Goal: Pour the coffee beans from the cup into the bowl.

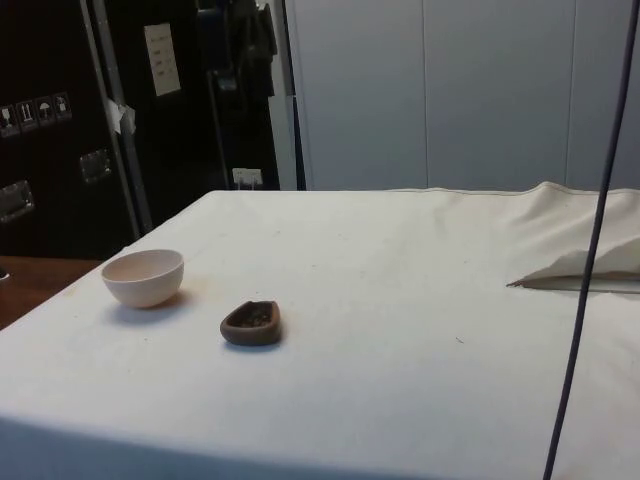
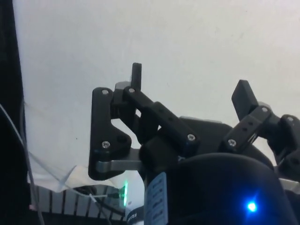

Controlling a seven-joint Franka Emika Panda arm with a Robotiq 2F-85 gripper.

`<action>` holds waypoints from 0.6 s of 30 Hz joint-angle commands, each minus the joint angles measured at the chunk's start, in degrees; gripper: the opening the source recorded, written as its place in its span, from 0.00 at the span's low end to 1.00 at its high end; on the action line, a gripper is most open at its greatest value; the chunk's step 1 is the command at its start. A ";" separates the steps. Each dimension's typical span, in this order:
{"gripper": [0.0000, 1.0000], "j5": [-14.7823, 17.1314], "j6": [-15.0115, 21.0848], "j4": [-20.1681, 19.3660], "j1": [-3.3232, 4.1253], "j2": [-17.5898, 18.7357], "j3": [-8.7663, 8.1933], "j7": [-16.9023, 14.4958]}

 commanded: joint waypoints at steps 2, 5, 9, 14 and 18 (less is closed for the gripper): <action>1.00 -0.92 1.15 -0.34 0.29 0.34 0.63 1.43; 1.00 -1.26 1.60 -0.46 0.23 0.69 1.32 2.18; 1.00 -2.06 2.52 -0.46 0.29 1.55 2.81 3.95; 1.00 -2.58 3.38 -0.52 0.23 2.23 3.90 5.21; 1.00 -3.21 4.98 -0.92 0.29 3.15 4.98 6.53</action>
